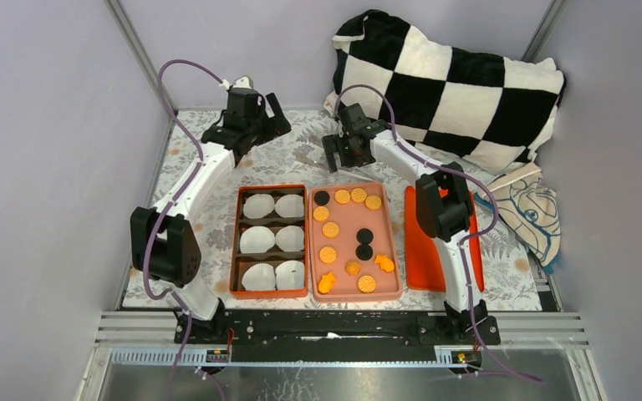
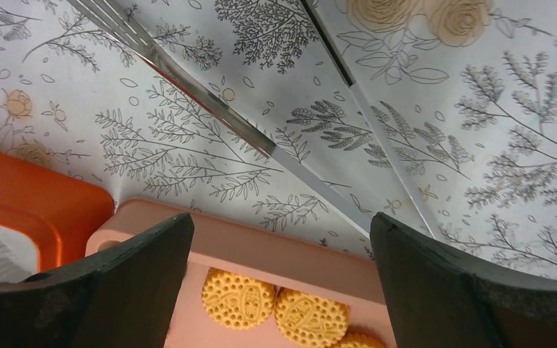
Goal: Pack the cookies
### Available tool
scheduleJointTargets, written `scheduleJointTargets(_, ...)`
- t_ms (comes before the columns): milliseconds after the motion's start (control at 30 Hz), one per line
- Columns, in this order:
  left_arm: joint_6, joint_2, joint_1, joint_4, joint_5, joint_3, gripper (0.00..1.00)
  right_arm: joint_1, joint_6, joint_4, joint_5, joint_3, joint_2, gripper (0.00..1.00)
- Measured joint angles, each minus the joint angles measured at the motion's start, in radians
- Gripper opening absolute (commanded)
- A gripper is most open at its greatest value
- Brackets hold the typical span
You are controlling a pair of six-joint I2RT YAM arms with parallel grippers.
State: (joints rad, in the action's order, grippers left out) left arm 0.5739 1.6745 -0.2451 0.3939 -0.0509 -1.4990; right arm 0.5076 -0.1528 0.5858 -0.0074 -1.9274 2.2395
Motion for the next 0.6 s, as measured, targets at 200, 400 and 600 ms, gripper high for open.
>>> scheduleJointTargets(200, 0.001, 0.002, 0.009, -0.001, 0.01, 0.005, 0.96, 0.008, 0.02, 0.01, 0.013, -0.029, 0.063, 1.0)
scheduleJointTargets(400, 0.004, 0.004, 0.017, -0.003, 0.013, 0.005, 0.96, 0.006, 0.058, 0.042, 0.086, -0.129, 0.153, 0.95)
scheduleJointTargets(600, 0.014, 0.022, 0.024, -0.004, 0.027, 0.005, 0.96, 0.006, 0.072, 0.053, 0.102, -0.149, 0.174, 0.68)
